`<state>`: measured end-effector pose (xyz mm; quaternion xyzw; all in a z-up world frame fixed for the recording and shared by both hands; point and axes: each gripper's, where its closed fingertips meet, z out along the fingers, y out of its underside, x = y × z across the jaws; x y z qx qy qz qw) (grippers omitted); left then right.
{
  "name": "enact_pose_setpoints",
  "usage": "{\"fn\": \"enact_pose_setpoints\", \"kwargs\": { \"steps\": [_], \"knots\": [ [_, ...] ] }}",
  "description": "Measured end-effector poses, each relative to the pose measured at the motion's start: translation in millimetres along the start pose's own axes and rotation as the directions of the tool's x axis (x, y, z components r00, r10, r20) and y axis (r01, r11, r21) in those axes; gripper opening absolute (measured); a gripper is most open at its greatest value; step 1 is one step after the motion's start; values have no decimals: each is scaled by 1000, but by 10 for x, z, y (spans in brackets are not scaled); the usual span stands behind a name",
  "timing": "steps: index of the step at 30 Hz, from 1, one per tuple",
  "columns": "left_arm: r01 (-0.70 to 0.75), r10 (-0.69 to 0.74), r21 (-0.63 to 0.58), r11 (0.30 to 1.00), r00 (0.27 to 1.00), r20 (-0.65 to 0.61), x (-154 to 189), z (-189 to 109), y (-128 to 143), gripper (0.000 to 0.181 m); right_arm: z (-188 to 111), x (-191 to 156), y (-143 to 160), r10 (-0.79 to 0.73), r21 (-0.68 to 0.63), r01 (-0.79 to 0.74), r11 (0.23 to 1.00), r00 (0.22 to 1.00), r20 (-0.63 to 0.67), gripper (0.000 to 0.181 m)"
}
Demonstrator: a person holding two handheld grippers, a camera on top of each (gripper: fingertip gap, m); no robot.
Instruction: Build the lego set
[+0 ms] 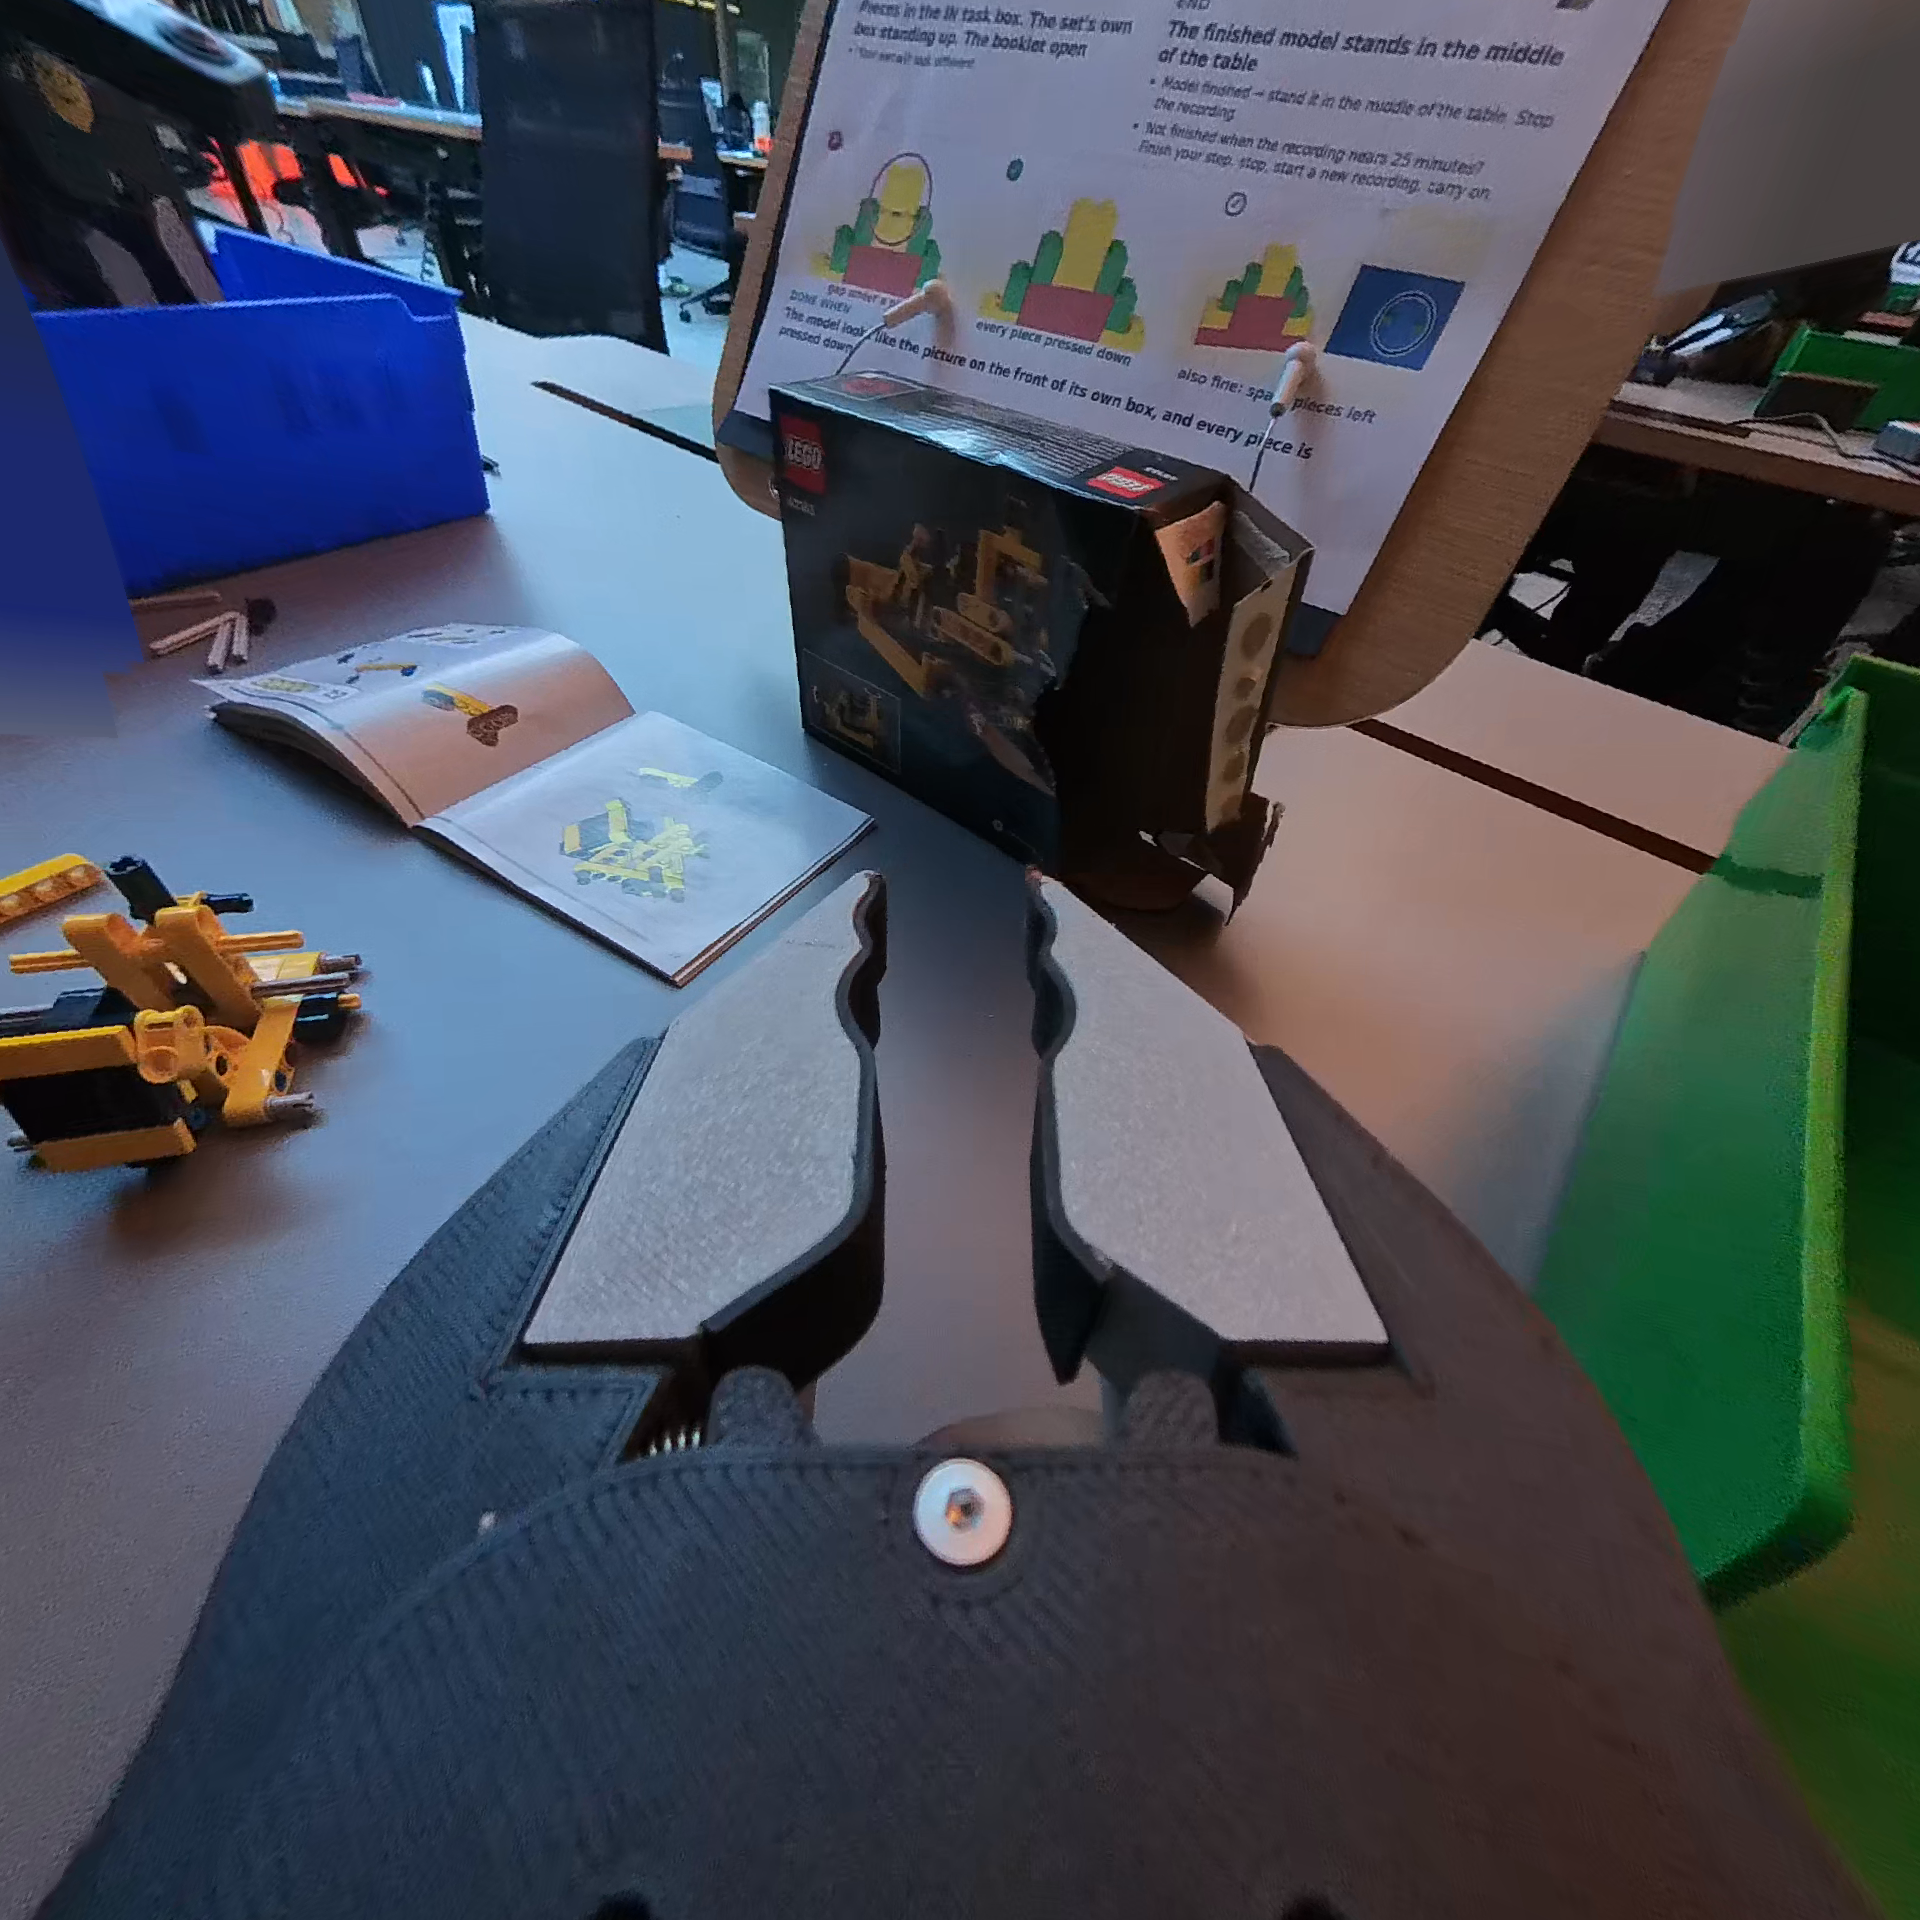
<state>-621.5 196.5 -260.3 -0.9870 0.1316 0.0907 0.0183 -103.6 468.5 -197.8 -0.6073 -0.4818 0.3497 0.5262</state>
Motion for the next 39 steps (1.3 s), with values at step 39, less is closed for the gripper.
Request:
{"fn": "enact_pose_setpoints", "kwargs": {
  "steps": [39],
  "knots": [
    [-154, 160, 342, 927, 987, 13, 762, -1333, -685, 14, -33, -167, -81, -39, 27, 38, 999, 998, 41, 20]
  ]
}}
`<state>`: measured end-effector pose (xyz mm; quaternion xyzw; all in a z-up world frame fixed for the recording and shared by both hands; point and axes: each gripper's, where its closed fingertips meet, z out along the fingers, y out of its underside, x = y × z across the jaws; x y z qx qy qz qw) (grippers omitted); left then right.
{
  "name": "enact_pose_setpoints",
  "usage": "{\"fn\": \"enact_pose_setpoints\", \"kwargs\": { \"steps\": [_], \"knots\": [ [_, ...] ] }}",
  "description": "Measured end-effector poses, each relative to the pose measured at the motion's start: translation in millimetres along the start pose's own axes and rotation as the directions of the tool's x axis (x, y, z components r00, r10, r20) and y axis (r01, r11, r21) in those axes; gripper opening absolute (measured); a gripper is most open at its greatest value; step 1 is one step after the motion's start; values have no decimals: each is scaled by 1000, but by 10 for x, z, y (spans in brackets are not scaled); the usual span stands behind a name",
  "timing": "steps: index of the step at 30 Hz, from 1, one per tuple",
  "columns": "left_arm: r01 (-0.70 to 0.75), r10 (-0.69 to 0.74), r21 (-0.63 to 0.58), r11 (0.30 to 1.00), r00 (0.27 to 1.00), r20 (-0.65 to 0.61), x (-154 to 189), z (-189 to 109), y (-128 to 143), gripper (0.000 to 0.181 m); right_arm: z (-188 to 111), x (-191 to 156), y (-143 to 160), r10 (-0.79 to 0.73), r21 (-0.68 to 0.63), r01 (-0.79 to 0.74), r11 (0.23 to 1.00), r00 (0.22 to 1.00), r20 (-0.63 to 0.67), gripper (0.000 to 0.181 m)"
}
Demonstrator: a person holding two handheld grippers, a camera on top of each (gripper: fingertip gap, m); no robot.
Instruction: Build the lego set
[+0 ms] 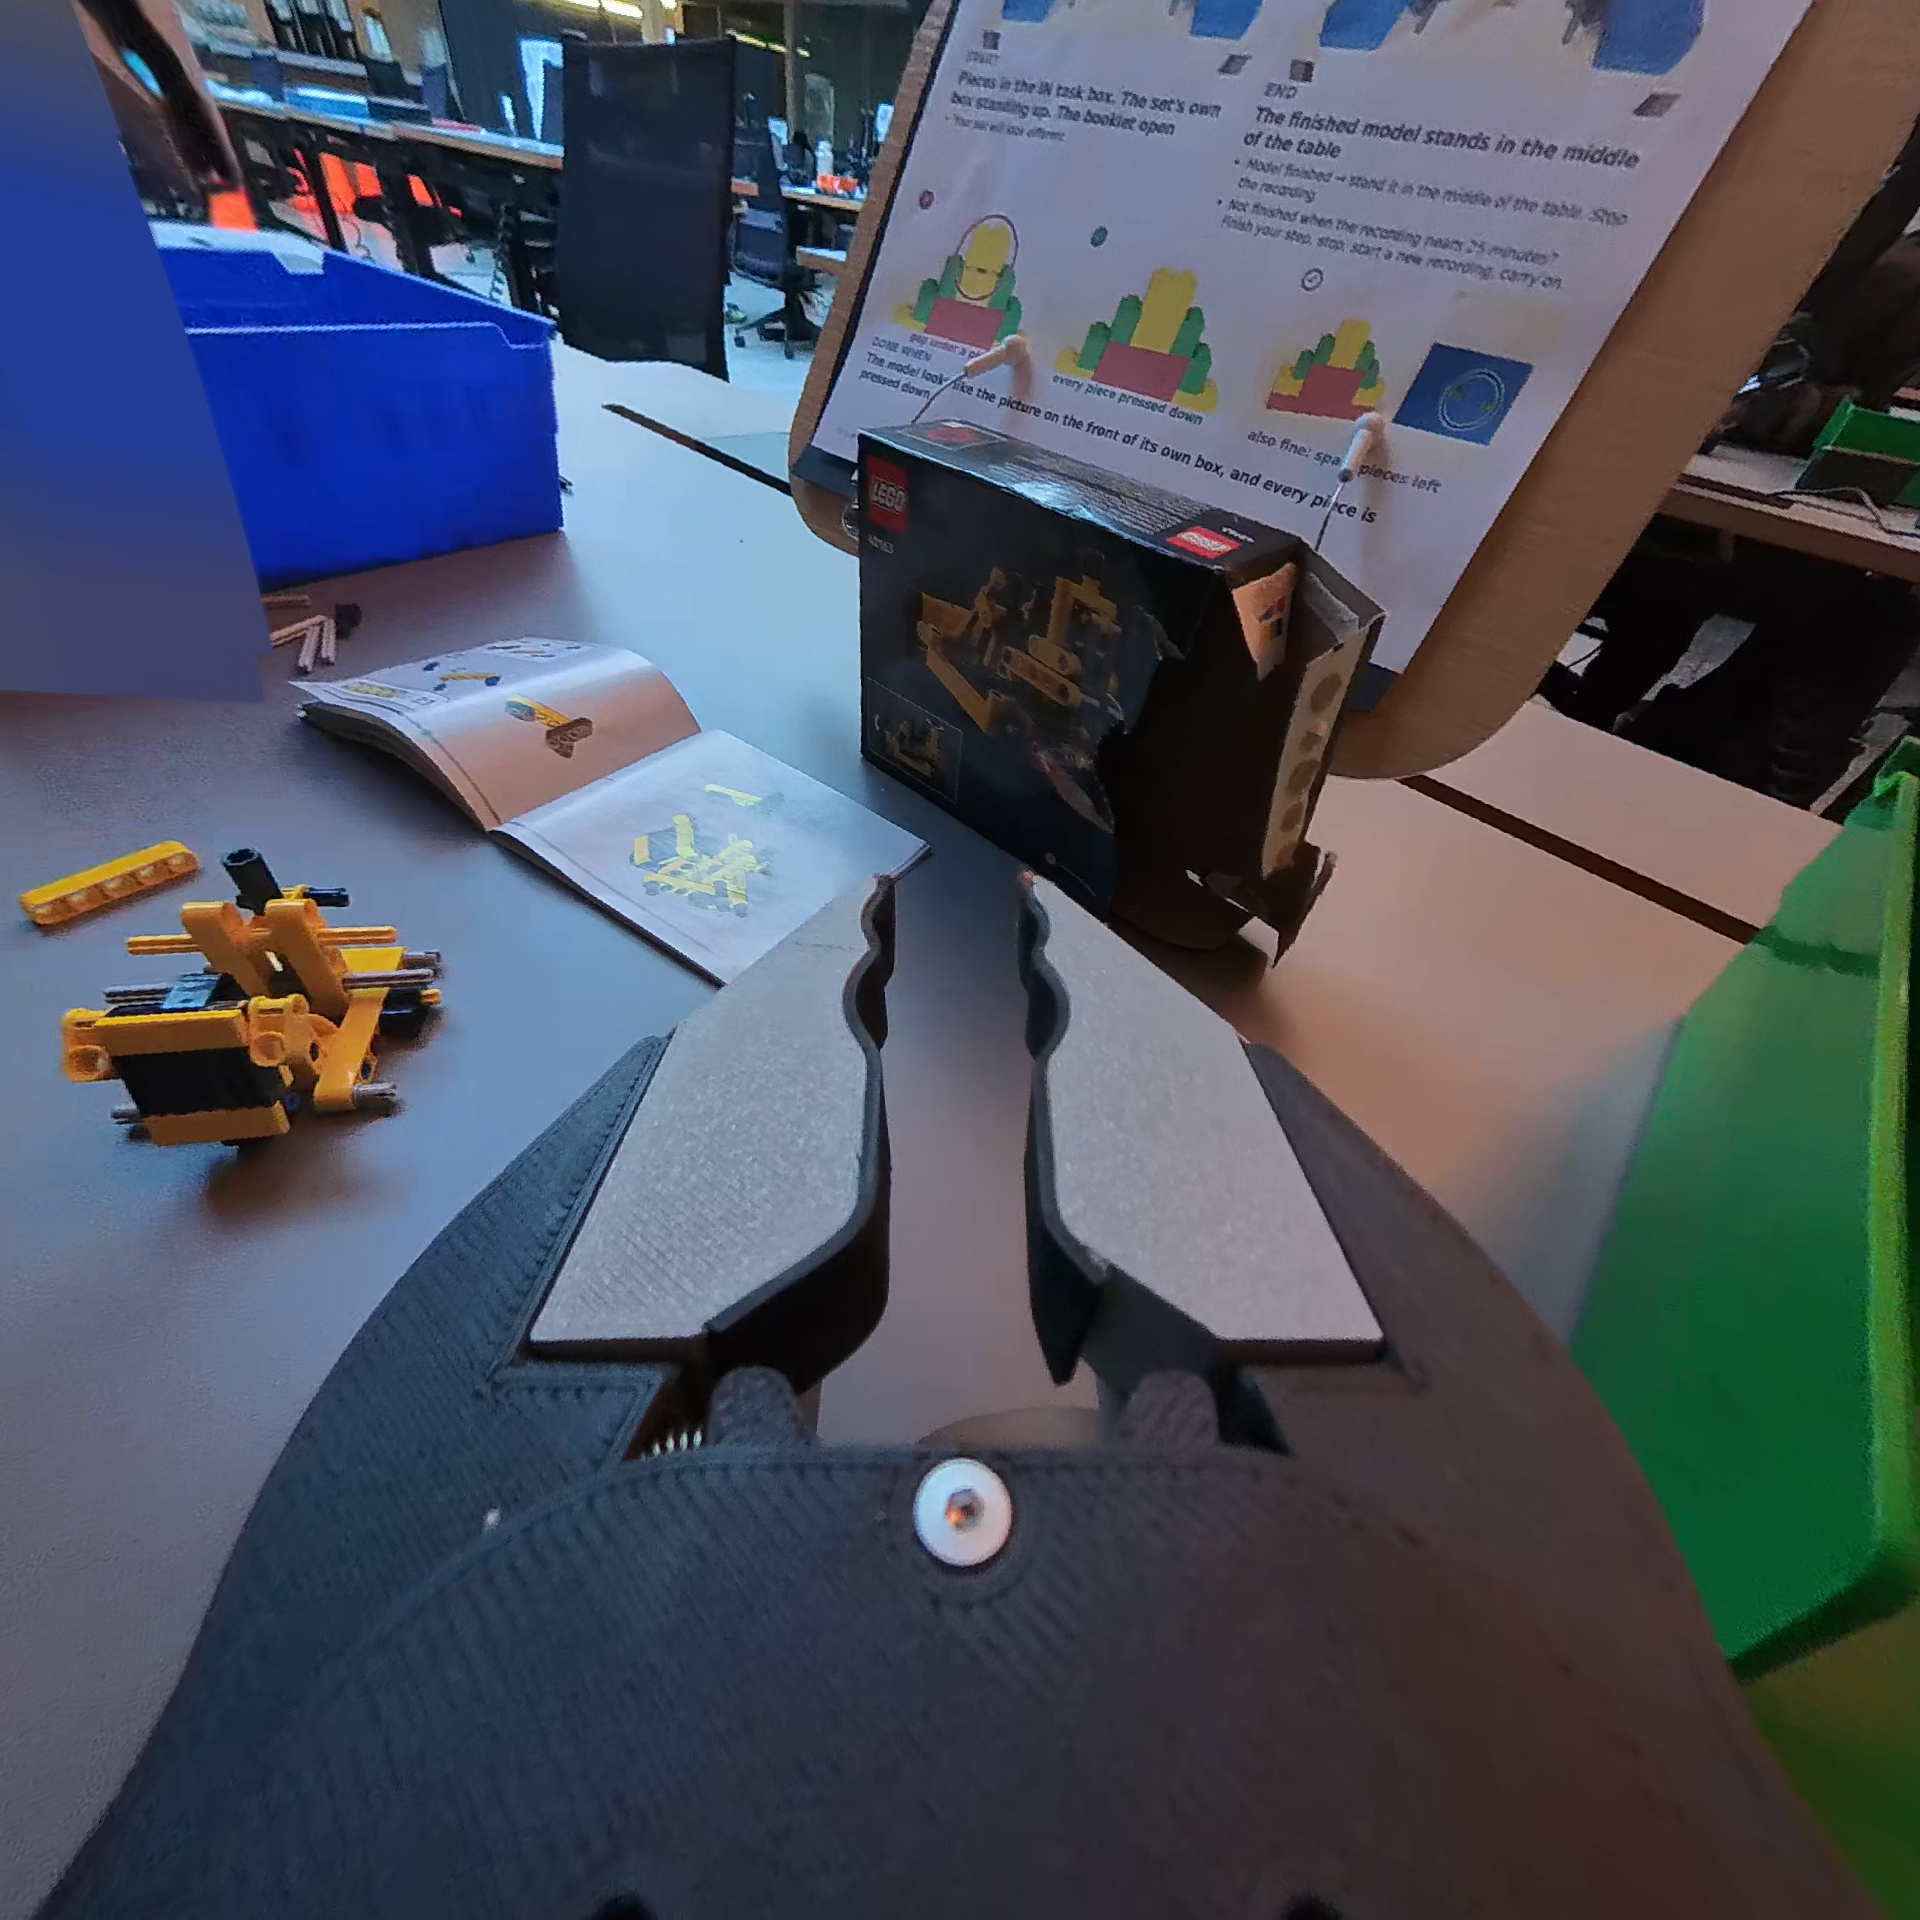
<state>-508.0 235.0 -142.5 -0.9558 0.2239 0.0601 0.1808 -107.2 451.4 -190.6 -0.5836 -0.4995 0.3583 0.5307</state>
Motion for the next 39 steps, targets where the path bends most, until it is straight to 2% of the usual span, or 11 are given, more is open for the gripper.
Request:
{"fn": "enact_pose_setpoints", "kwargs": {
  "steps": [3, 6, 9, 13, 15, 18, 24, 27, 30, 34, 39],
  "knots": [
    [-149, 159, 124, 981, 984, -76, 723, -139, -529, 13, -4, -36, -39, -4, 14, 4, 1000, 1000, 9, 20],
    [-290, 305, 117, 950, 941, -143, 1395, 87, -769, 13, -9, -70, -62, -4, 20, 3, 1000, 1000, 19, 19],
    [-353, 358, 62, 933, 913, -194, 1913, 510, -745, 13, -17, -115, -99, -2, 32, 1, 999, 999, 33, 19],
    [-398, 376, -56, 916, 898, -228, 2272, 998, -409, 15, -28, -176, -134, -19, 40, 18, 999, 999, 48, 19],
    [-406, 388, -104, 908, 907, -163, 2235, 1054, -379, 34, -33, -192, -155, -24, 47, 21, 999, 998, 52, 19],
    [-369, 355, -38, 929, 914, -196, 2317, 934, -477, 36, -41, -204, -175, -22, 54, 18, 998, 998, 58, 19],
    [-274, 280, 59, 960, 950, -140, 1965, 368, -519, 42, -89, -186, -192, -20, 65, 17, 998, 999, 45, 18],
    [-141, 143, 177, 974, 990, 5, 1398, -194, -440, 37, -106, -159, -177, -9, 66, 7, 998, 999, 37, 18],
    [8, -40, 254, 967, 992, 124, 801, -599, -131, 37, -82, -136, -144, -9, 58, 7, 998, 999, 33, 17],
    [170, -240, 304, 937, 948, 210, 177, -669, 331, 34, -43, -57, -51, -7, 37, 6, 999, 1000, 10, 17],
    [238, -335, 372, 897, 916, 222, -137, -494, 633, 32, -97, 137, -38, 34, 72, -29, 997, 997, -67, 25]
  ]
}}
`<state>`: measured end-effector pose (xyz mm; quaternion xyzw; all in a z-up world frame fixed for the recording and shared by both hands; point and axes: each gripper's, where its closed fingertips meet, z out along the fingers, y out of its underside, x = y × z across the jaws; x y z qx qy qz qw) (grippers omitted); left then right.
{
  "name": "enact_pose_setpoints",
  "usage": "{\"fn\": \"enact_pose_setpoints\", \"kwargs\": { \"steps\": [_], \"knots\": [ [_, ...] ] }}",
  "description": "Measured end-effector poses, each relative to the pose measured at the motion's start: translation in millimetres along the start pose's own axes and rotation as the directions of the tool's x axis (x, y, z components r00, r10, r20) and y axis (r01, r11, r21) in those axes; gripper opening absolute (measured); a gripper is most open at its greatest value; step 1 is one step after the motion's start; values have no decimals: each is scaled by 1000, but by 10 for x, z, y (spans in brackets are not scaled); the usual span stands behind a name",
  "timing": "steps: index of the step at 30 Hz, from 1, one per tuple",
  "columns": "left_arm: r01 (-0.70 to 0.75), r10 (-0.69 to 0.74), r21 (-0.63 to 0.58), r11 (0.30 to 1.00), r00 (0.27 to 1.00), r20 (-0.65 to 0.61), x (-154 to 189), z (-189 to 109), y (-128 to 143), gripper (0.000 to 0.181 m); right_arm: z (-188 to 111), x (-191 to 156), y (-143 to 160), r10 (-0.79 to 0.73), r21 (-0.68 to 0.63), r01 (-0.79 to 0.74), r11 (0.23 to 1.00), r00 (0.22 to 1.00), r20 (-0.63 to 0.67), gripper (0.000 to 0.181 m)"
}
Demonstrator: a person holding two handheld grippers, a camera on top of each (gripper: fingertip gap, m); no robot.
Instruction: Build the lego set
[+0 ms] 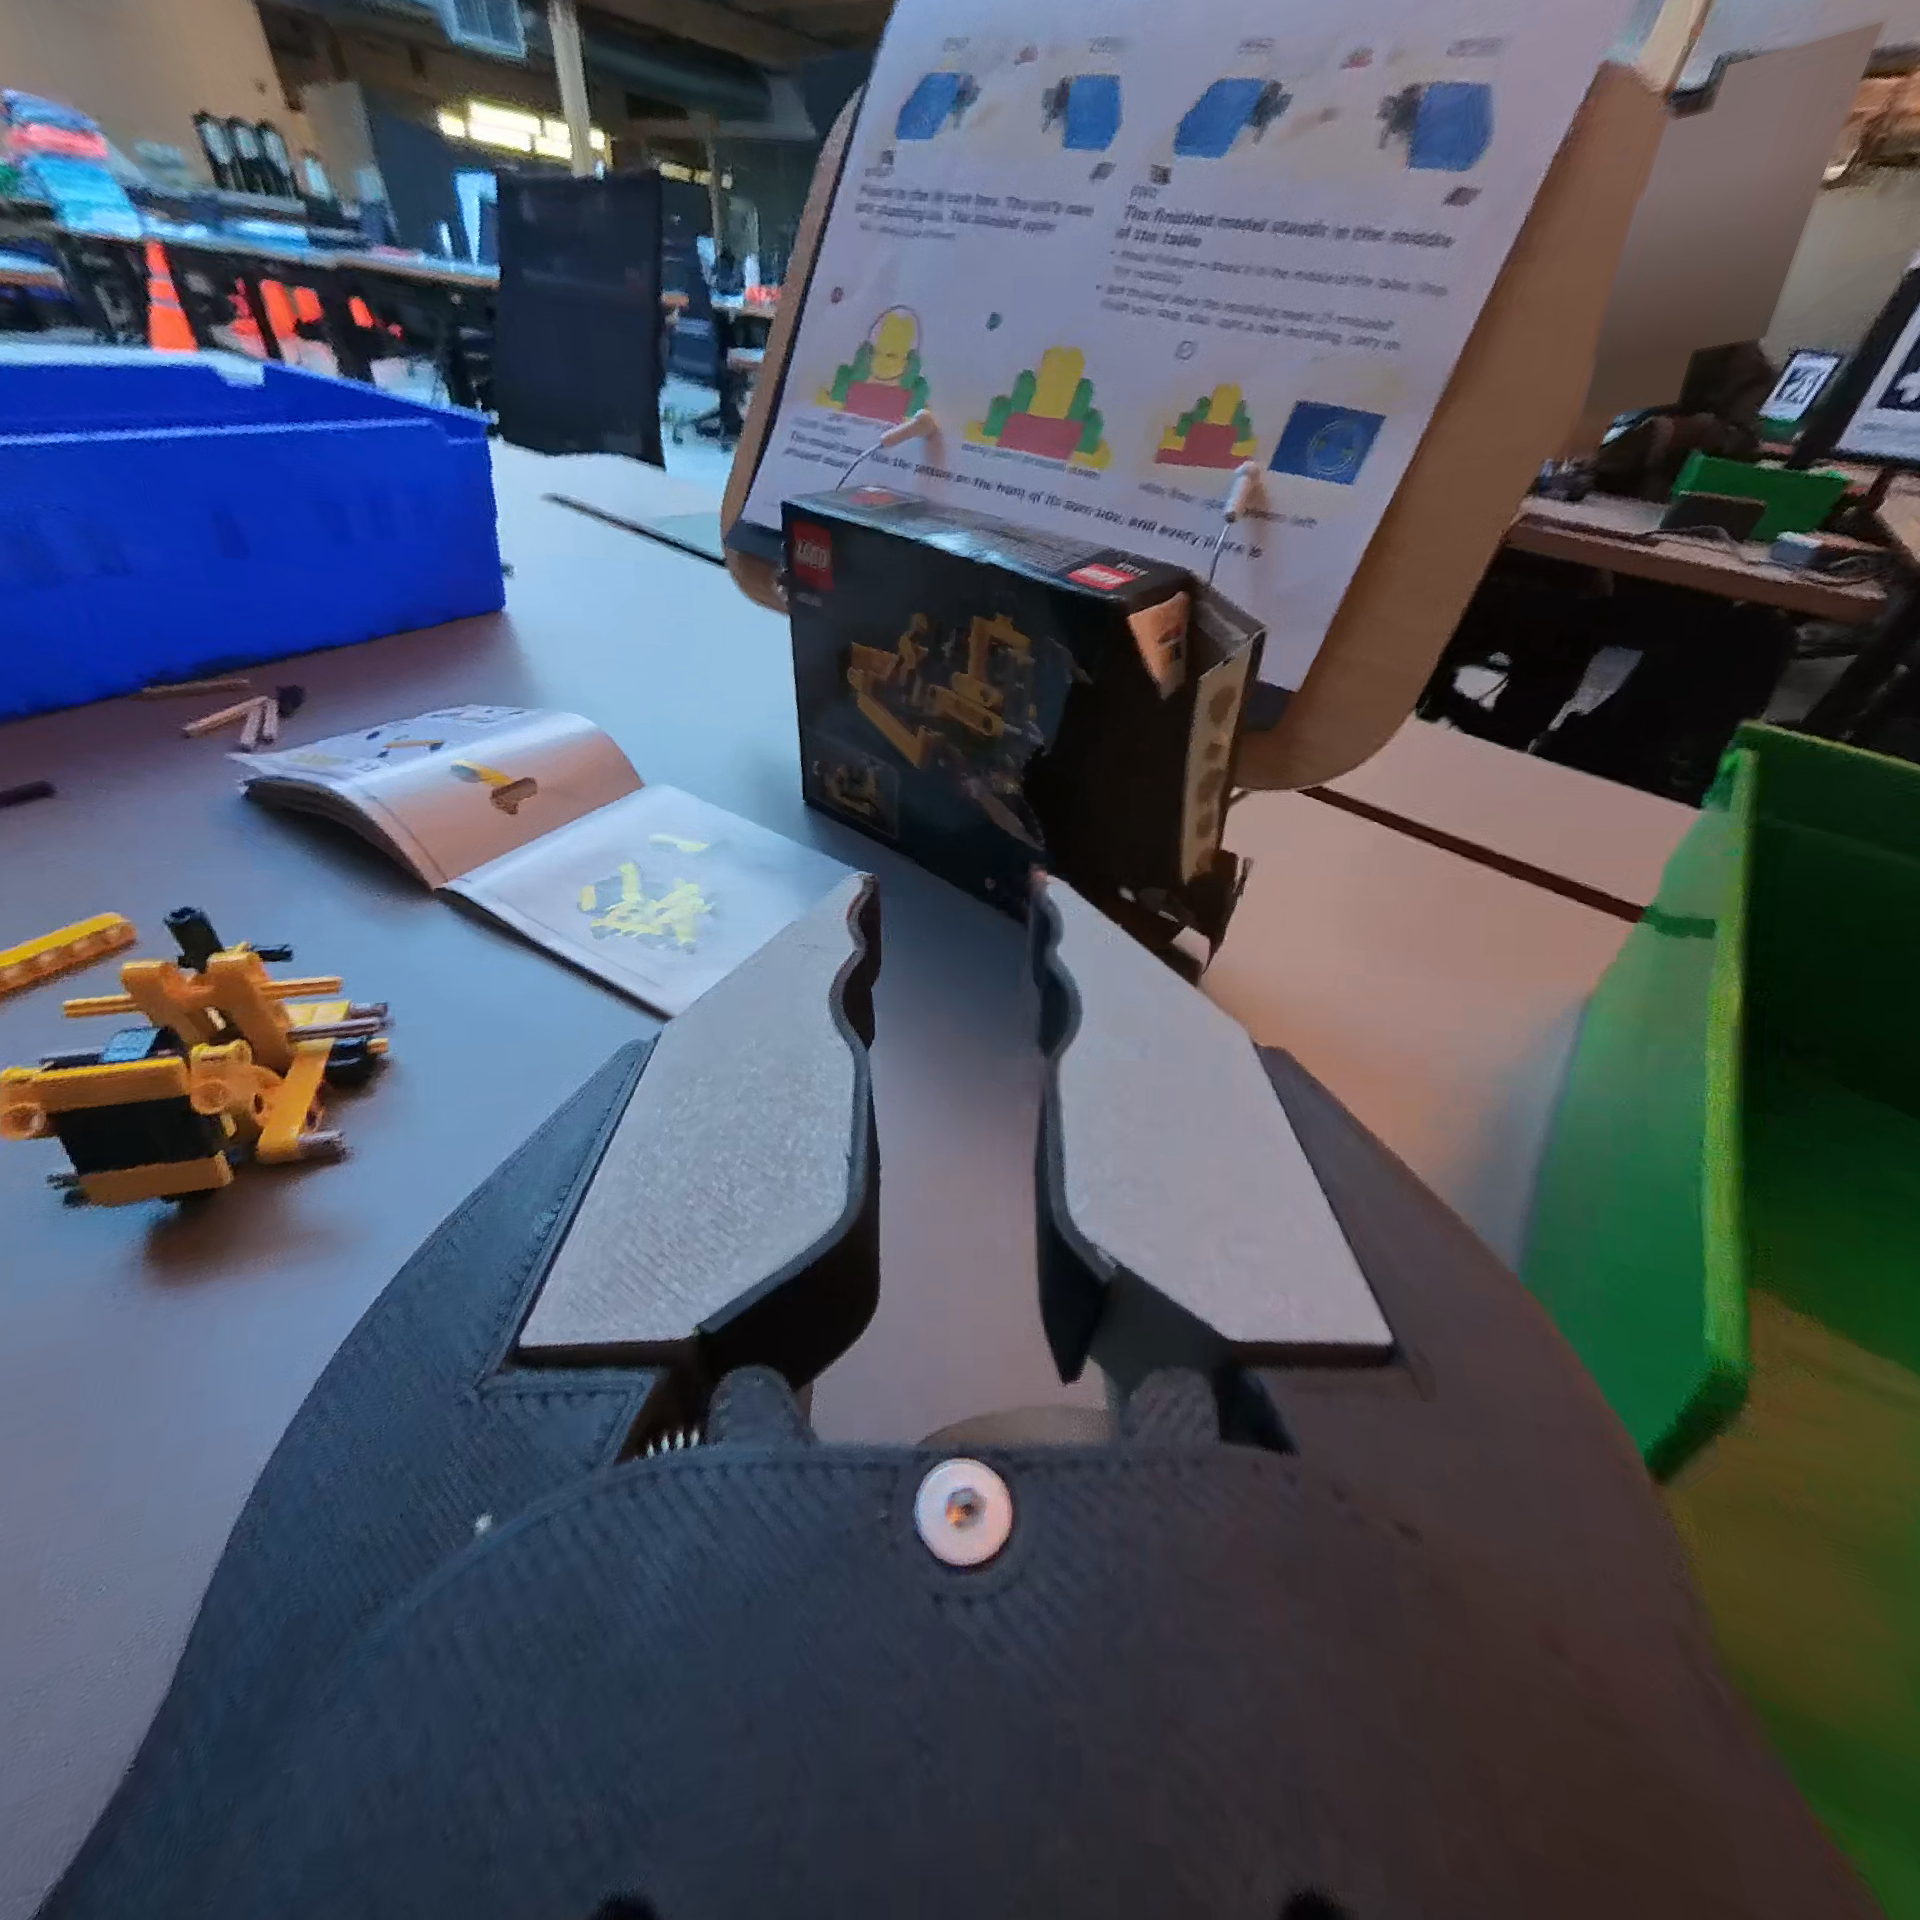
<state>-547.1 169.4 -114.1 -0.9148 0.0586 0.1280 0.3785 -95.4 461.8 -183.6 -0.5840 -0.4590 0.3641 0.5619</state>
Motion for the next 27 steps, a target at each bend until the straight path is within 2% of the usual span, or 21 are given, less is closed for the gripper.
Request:
{"fn": "enact_pose_setpoints", "kwargs": {
  "steps": [5, 9, 13, 19, 24, 27],
  "knots": [
    [17, -28, 163, 986, 997, 65, -179, 107, -108, 32, -31, 140, -42, 51, 47, -49, 998, 998, -48, 33],
    [1, -30, 212, 977, 990, 135, -373, 153, -183, 32, -21, 262, -27, 41, 39, -36, 999, 990, -135, 34],
    [21, -58, 290, 957, 991, 121, -423, 107, -240, 33, -12, 382, -10, 39, 30, -33, 999, 977, -211, 33],
    [-6, -60, 345, 938, 982, 180, -452, 90, -217, 29, -24, 498, 2, 13, 14, -9, 1000, 954, -300, 29],
    [75, -118, 350, 934, 988, 101, -432, 210, -75, 30, 0, 531, 14, 0, 1, 0, 1000, 947, -322, 30],
    [90, -133, 336, 937, 985, 106, -480, 253, -44, 30, -4, 543, 12, 6, 4, -5, 1000, 945, -327, 29]
  ]
}}
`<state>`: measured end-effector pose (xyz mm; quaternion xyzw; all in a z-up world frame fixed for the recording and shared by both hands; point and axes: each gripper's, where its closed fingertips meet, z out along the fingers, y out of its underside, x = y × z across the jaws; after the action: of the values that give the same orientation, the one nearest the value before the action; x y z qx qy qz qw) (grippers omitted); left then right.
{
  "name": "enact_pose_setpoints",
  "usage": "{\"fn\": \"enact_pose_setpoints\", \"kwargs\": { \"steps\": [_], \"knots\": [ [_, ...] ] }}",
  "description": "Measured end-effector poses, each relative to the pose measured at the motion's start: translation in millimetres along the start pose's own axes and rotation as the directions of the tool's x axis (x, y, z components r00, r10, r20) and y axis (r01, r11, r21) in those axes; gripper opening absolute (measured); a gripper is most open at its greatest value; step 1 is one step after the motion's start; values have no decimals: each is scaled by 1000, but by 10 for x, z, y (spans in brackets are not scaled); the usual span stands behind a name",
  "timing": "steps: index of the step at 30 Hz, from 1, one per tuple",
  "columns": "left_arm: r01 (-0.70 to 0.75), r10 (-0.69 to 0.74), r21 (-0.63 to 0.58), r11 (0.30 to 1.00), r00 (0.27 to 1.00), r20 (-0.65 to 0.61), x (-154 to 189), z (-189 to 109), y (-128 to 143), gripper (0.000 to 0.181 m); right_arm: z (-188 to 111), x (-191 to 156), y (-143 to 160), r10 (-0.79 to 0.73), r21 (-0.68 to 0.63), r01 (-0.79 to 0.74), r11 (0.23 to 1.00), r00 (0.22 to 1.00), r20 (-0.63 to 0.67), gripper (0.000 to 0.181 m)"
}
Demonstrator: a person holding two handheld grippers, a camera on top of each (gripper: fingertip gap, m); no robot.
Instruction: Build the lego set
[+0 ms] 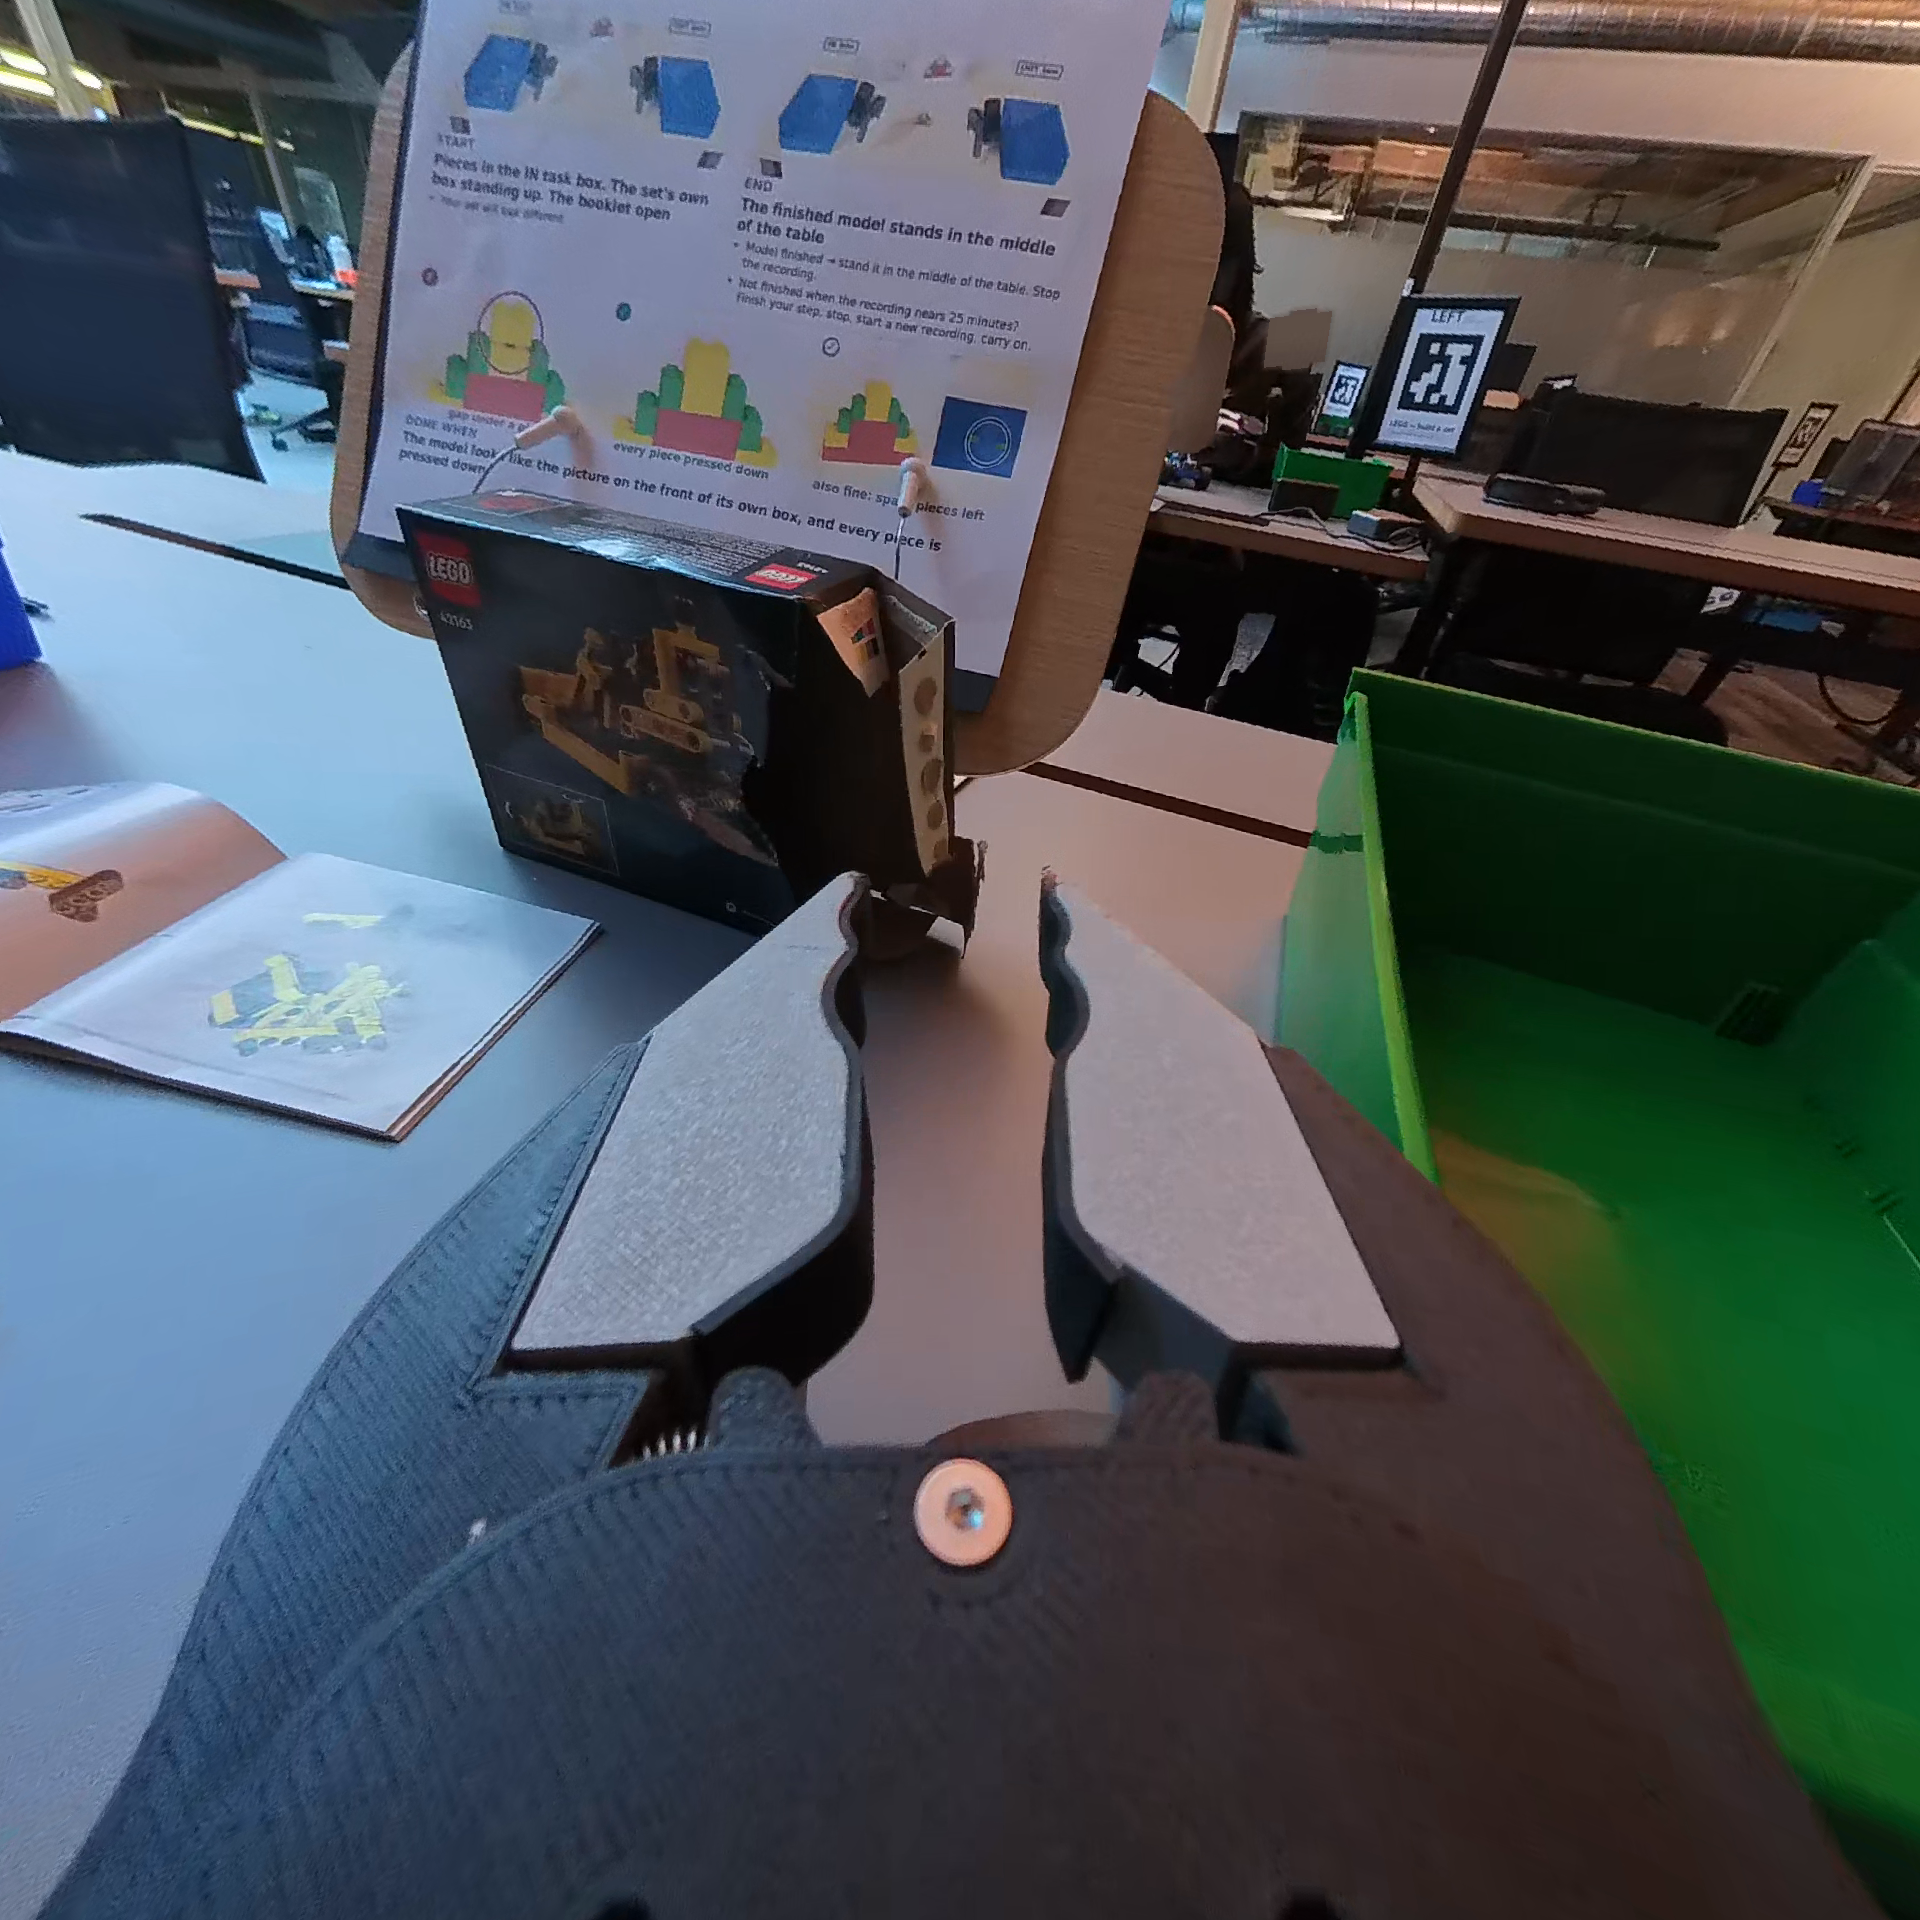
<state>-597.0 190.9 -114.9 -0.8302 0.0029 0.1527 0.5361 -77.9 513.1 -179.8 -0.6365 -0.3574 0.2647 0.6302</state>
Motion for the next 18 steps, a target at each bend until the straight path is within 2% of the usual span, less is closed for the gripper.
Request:
{"fn": "enact_pose_setpoints", "kwargs": {
  "steps": [18],
  "knots": [
    [-1, 1, 27, 1000, 1000, 11, 13, -7, -43, 29, 11, 6, 11, -3, -9, 3, 1000, 1000, -8, 25]
  ]
}}
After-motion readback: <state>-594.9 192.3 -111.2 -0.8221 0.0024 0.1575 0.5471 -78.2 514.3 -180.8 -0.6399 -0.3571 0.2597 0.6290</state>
